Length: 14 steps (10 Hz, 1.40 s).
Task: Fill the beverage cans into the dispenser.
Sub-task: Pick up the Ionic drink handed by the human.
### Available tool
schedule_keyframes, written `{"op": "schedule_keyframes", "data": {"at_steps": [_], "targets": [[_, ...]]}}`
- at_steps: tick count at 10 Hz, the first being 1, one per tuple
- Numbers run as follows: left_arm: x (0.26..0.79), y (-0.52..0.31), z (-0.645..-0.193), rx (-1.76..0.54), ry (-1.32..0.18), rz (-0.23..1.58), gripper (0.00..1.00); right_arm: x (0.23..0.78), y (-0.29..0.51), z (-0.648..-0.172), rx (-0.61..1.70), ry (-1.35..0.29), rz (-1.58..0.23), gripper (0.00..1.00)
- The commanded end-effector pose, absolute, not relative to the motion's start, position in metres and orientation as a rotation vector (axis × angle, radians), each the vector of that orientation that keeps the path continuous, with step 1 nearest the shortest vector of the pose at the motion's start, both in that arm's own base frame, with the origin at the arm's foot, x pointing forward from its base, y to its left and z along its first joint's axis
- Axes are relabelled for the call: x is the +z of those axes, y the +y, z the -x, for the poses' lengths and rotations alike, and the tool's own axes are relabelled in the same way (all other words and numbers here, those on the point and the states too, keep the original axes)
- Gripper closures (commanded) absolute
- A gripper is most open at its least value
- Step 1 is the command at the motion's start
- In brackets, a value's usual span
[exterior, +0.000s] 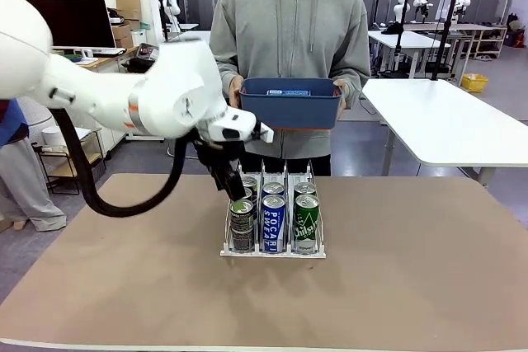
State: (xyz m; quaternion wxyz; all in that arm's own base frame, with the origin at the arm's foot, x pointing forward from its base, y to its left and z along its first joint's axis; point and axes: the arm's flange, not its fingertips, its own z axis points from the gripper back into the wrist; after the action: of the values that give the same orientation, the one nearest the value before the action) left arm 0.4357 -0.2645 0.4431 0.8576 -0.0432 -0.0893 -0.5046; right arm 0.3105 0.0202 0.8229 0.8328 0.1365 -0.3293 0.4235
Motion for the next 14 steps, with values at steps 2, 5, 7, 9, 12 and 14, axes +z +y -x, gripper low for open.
{"op": "schedule_keyframes", "data": {"at_steps": [2, 5, 7, 9, 12, 14], "targets": [[0.510, -0.215, -0.440, -1.260, -0.185, 0.098, 0.00, 0.819, 0.022, -0.308, 0.900, -0.712, -0.311, 0.00], [0.583, -0.155, -0.437, -1.331, -0.326, 0.196, 0.00, 0.819, 0.022, -0.308, 0.900, -0.712, -0.311, 0.00], [0.645, -0.125, -0.421, -1.342, -0.505, 0.265, 0.00, 0.819, 0.022, -0.308, 0.900, -0.712, -0.311, 0.00], [0.686, -0.105, -0.404, -1.297, -0.626, 0.275, 0.00, 0.819, 0.022, -0.308, 0.900, -0.712, -0.311, 0.00], [0.712, -0.092, -0.389, -1.180, -0.607, 0.321, 0.00, 0.819, 0.022, -0.308, 0.900, -0.712, -0.311, 0.00], [0.719, -0.096, -0.389, -1.257, -0.683, 0.250, 0.00, 0.819, 0.022, -0.308, 0.900, -0.712, -0.311, 0.00]]}}
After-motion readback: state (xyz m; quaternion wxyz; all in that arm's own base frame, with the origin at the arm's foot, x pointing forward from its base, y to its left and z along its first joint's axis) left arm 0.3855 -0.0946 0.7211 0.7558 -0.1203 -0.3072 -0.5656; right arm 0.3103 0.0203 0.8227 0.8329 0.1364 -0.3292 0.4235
